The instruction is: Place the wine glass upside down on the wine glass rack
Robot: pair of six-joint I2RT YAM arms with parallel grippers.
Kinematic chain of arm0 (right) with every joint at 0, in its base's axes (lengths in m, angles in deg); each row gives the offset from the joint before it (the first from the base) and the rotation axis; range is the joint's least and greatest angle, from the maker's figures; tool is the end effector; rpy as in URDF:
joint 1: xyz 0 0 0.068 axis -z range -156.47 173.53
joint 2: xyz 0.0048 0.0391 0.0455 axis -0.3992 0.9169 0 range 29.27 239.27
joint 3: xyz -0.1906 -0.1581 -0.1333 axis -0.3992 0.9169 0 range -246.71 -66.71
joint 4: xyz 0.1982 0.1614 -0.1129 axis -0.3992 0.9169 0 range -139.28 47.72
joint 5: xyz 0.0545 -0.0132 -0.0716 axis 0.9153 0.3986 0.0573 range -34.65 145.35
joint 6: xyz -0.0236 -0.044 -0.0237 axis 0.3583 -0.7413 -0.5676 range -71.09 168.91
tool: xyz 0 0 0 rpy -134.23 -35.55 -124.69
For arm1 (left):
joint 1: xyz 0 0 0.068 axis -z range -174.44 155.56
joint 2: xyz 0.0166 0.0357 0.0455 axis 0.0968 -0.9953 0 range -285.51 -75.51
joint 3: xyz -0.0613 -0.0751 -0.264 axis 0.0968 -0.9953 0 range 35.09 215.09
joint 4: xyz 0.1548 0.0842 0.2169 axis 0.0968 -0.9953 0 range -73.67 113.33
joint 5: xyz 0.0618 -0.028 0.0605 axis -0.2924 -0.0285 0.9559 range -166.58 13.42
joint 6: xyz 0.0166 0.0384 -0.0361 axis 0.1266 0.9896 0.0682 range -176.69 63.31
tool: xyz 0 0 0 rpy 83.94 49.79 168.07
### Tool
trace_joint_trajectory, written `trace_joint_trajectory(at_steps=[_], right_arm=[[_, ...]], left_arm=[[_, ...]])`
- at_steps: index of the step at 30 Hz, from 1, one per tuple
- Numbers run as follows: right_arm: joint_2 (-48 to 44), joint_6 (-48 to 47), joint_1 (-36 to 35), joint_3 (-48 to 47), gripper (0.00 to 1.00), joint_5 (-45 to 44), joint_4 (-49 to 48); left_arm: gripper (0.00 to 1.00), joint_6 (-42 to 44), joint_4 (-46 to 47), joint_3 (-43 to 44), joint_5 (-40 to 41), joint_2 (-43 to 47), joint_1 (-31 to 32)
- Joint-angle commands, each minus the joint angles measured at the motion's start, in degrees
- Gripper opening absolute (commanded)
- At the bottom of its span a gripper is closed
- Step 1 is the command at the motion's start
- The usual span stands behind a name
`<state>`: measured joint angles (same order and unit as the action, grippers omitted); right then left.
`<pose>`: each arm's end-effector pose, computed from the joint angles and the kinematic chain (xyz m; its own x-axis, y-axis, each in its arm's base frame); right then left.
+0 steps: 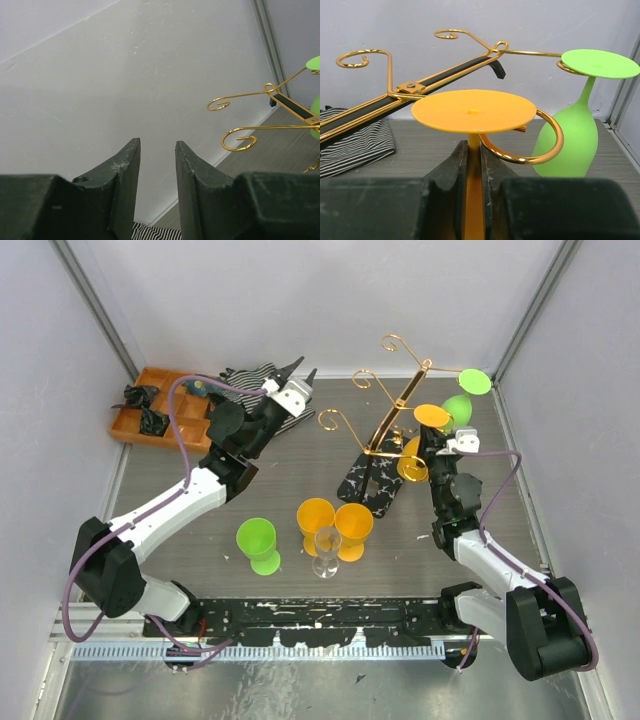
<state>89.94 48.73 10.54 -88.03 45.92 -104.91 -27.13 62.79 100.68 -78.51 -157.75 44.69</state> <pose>0.2307 0.0470 0.2614 0.2734 0.0597 -0.9600 -0.0674 0.9968 0.0428 0.2756 -0.2258 0.4088 0.5846 0.1601 -0.7954 0.4213 0.7779 0.4663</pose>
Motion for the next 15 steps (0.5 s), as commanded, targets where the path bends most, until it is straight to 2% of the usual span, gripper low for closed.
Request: trace_joint_trajectory(at_steps=[1,15], right_arm=[[-0.54,-0.73,0.83,1.36,0.01,-6.32,-3.12],[5.89,-0.47,4.14,-1.34,0.01,-1.74,-6.61]], left_arm=[[0.41,0.09,1.07,1.18,0.45,-0.25,-0.16],[0.41,0.22,1.08,1.48,0.62,-0.89,-0.12]])
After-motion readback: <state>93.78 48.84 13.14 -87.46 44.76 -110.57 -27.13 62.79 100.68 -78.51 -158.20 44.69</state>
